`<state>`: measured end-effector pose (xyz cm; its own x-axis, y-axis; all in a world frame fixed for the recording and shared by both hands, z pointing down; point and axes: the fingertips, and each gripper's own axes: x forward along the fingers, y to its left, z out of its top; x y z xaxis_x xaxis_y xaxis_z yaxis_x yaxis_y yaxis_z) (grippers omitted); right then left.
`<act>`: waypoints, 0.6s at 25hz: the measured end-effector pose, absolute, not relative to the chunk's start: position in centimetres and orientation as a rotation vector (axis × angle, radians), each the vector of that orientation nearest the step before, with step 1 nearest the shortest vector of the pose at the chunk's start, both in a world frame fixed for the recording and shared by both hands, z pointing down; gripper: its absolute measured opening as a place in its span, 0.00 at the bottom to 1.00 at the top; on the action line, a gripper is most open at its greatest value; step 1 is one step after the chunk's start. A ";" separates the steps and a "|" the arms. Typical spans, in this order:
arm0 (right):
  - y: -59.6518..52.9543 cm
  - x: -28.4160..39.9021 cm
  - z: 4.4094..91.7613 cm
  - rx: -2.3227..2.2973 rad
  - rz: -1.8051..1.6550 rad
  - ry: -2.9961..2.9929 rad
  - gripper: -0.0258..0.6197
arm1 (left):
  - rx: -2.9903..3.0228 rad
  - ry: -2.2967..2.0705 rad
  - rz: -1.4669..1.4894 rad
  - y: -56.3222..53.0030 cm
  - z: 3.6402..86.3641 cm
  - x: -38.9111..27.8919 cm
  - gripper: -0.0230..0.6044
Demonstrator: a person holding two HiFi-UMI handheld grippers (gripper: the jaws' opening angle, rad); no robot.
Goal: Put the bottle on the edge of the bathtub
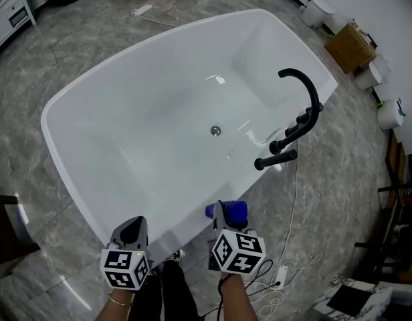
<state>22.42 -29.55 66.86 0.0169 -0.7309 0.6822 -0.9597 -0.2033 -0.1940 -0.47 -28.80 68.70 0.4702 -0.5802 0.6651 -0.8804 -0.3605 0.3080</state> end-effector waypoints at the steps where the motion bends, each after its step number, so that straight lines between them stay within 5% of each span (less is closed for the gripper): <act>1: -29.6 22.4 66.9 1.976 0.990 -1.736 0.30 | 2.074 -1.208 0.602 -28.8 68.7 -0.5 0.05; 15: -29.8 21.8 66.9 1.987 0.941 -1.730 0.30 | 2.066 -1.202 0.620 -28.5 69.4 -1.5 0.05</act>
